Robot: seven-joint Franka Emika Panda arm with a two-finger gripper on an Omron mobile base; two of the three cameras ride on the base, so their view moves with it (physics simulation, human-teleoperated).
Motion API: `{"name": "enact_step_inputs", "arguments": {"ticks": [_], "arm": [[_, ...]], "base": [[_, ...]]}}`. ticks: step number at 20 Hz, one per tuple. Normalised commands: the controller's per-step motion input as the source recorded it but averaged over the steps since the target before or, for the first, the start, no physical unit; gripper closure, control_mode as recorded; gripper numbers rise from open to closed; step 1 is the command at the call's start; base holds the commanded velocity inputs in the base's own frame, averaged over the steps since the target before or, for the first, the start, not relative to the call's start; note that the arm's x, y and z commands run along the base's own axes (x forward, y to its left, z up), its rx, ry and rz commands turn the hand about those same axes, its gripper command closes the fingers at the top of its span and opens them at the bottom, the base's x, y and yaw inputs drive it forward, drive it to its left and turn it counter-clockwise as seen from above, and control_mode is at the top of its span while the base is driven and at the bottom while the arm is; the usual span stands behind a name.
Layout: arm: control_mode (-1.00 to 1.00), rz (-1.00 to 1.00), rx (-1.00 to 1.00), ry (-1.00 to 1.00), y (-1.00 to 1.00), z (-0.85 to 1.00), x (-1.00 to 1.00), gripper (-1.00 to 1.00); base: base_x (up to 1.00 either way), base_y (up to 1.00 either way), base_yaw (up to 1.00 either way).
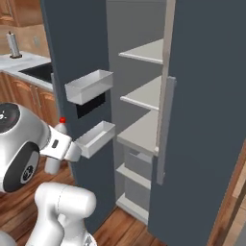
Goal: Take the bottled waters from the counter and place them in the freezer to freeze. Close the freezer door after placing the bottles.
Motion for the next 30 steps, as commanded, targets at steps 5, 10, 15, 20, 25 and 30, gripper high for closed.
{"name": "enact_step_inputs", "arguments": {"ticks": [5, 10, 15, 20, 25, 30], "arm": [[1.00, 0.00, 0.00, 0.00, 0.00, 0.00, 0.00, 1.00], [1.00, 0.00, 0.00, 0.00, 0.00, 0.00, 0.00, 1.00], [1.00, 0.00, 0.00, 0.00, 0.00, 0.00, 0.00, 1.00], [1.00, 0.00, 0.00, 0.00, 0.00, 0.00, 0.00, 1.00], [1.00, 0.00, 0.00, 0.00, 0.00, 0.00, 0.00, 1.00], [1.00, 0.00, 0.00, 0.00, 0.00, 0.00, 0.00, 1.00]], "base": [[0.14, -0.31, 0.04], [0.47, -0.31, 0.05], [0.47, -0.34, 0.00], [0.29, -0.19, 0.00], [0.09, 0.01, 0.00], [0.21, 0.00, 0.00]]}}
